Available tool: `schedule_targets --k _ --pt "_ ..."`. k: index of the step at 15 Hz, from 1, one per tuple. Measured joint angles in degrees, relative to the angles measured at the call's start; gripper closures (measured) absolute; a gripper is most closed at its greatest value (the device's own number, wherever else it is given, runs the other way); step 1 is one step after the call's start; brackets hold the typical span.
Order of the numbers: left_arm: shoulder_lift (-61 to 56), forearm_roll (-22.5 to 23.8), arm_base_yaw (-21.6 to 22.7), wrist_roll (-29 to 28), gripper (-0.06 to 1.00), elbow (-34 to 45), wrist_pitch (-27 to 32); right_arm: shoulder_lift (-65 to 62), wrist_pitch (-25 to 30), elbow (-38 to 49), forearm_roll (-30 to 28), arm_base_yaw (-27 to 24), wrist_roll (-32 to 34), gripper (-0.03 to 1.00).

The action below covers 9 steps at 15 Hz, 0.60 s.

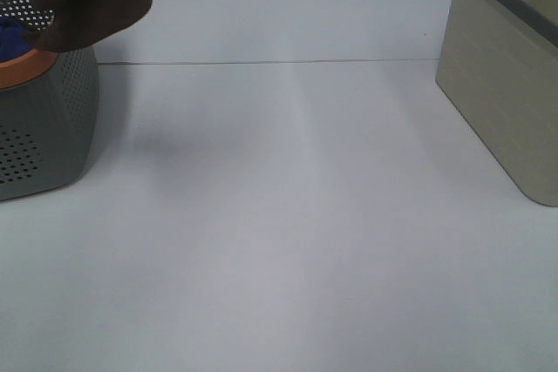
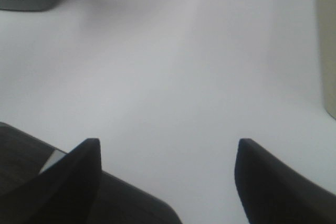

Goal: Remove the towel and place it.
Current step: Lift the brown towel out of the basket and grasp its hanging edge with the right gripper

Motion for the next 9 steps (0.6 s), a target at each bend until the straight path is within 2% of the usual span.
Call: schedule_targets --k 1,3,5,7,8,9 --pt "0.5 -0.1 -0.5 0.2 0.94 0.0 0.0 1.5 -0.9 0.0 3.6 0.0 -2.8 0.34" --pt "1.9 -0.1 -3.4 0.2 0.94 0.0 -1.1 8.6 -3.5 0.0 17.1 0.0 -18.1 0.34" --pt "3.2 -0.1 -6.2 1.1 0.94 0.0 -5.7 16.0 -3.7 0.0 31.6 0.0 -33.5 0.34" --pt "4.3 -0.1 -8.5 1.3 0.94 0.0 -7.6 22.6 -3.7 0.0 41.3 0.0 -45.0 0.34" --pt "5.5 -0.1 -10.1 1.3 0.94 0.0 -7.6 28.1 -3.7 0.0 48.2 0.0 -52.6 0.34" --pt "6.4 -0.2 -11.1 1.3 0.94 0.0 -7.6 31.4 -3.7 0.0 52.5 0.0 -56.6 0.34"
